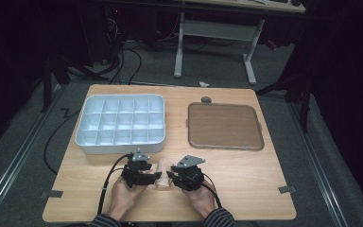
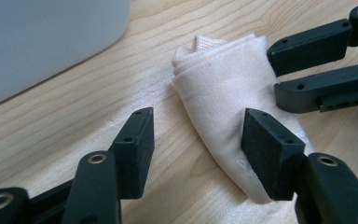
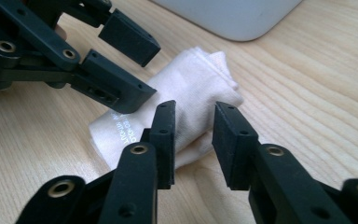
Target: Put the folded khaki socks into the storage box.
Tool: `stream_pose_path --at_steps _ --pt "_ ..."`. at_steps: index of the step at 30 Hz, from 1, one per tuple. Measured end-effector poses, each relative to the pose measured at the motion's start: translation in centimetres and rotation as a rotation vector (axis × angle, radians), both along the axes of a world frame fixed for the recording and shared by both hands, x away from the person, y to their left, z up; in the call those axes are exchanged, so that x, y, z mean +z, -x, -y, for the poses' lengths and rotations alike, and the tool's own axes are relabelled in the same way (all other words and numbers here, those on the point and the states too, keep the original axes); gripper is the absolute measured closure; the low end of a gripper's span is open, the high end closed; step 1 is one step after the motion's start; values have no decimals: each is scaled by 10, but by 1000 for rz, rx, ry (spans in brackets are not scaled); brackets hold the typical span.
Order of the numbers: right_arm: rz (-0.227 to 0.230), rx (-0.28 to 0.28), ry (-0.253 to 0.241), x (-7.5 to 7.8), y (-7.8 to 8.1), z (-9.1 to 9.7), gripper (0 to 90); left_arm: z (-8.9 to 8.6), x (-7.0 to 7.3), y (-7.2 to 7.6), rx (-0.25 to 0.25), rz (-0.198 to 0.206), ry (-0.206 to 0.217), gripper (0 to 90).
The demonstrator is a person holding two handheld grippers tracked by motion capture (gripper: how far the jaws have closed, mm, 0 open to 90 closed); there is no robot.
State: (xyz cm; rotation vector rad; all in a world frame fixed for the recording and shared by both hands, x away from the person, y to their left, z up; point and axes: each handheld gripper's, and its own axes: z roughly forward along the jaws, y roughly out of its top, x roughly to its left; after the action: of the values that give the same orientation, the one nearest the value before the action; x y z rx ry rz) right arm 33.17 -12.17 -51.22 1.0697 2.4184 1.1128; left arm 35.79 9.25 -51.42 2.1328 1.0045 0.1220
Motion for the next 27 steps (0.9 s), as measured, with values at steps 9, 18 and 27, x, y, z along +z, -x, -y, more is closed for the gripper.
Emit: stream_pose_path --at_steps 9,18,27 --pt "35 -26 -44 11 6 13 659 1 17 -4 1 5 66 367" --pt "57 -88 -37 14 12 41 634 12 11 -14 12 -56 31 324" --pt "38 -199 -30 4 15 83 590 16 3 -18 3 -83 6 426"
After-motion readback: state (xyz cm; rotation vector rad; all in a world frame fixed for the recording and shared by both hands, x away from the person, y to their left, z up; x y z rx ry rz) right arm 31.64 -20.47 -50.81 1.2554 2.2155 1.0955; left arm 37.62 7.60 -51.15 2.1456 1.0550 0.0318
